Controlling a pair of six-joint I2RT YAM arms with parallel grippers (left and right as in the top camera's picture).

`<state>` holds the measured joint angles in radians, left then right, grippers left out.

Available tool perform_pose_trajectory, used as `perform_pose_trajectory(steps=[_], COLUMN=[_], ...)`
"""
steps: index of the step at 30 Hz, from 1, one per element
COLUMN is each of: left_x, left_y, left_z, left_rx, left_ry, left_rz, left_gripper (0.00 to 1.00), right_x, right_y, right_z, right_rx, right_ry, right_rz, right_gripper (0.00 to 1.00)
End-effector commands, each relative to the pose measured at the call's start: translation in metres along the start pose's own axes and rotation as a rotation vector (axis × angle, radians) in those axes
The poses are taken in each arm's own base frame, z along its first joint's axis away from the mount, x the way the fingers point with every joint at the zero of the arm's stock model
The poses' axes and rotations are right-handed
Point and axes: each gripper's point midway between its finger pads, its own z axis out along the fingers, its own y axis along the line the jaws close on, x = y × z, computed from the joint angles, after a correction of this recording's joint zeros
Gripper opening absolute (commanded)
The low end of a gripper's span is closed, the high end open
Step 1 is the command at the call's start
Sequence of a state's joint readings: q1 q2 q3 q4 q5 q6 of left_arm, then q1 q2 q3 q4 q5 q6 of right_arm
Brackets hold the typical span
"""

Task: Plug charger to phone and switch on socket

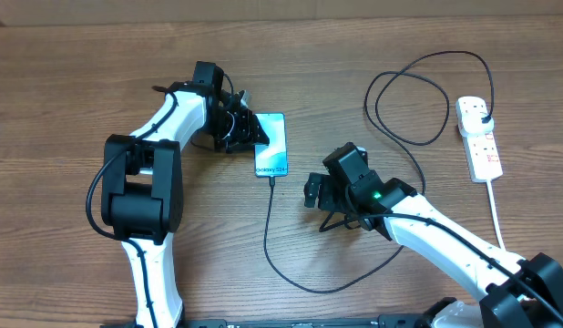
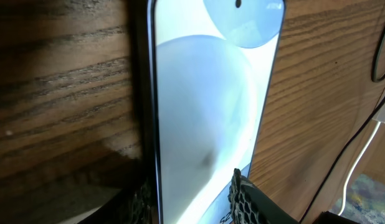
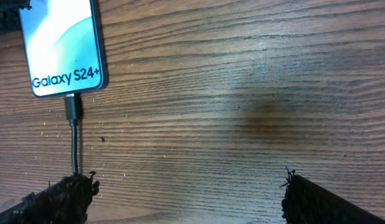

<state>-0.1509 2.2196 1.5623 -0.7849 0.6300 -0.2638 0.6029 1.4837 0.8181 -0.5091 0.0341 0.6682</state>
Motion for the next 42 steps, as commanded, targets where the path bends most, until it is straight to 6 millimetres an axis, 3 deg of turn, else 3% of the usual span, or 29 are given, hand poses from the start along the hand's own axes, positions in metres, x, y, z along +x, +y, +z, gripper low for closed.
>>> perform_pose_trajectory(steps=[1, 6, 10, 18, 22, 27, 32, 35, 38, 42], left_x=[-0.002, -0.005, -0.006, -0.009, -0.012, -0.012, -0.011, -0.012, -0.012, -0.011], left_y=[0.028, 0.041, 0.042, 0.061, 0.075, 0.101, 0.124, 0.129, 0.129, 0.126], left_z=[0.004, 0.002, 0.002, -0.007, -0.017, -0.036, -0.053, -0.057, -0.057, -0.055], left_rx=[-0.122, -0.197, -0.204, -0.268, -0.269, -0.272, -0.261, -0.26, -0.26, -0.261], left_ry=[-0.015, -0.035, -0.037, -0.059, -0.071, -0.081, -0.098, -0.106, -0.107, -0.103], left_rz=[-0.023, -0.022, -0.022, -0.071, -0.121, -0.225, -0.367, -0.387, -0.387, -0.379], left_gripper=[0.44, 0.44, 0.49, 0.45, 0.45, 0.37, 0.38, 0.5, 0.54, 0.77], right_x=[-0.007, -0.007, -0.007, -0.007, -0.007, -0.007, -0.007, -0.007, -0.007, -0.007], right_y=[0.004, 0.004, 0.004, 0.004, 0.004, 0.004, 0.004, 0.004, 0.004, 0.004], right_z=[-0.006, -0.006, -0.006, -0.006, -0.006, -0.006, -0.006, -0.006, -0.006, -0.006], right_rx=[-0.009, -0.01, -0.01, -0.01, -0.01, -0.01, -0.01, -0.009, -0.01, -0.01], right_ry=[-0.032, -0.032, -0.032, -0.032, -0.032, -0.032, -0.032, -0.032, -0.032, -0.032], right_rz=[-0.009, -0.009, -0.009, -0.009, -0.009, -0.009, -0.009, -0.009, -0.009, -0.009], right_gripper=[1.0, 1.0, 1.0, 1.0, 1.0, 1.0, 1.0, 1.0, 1.0, 1.0])
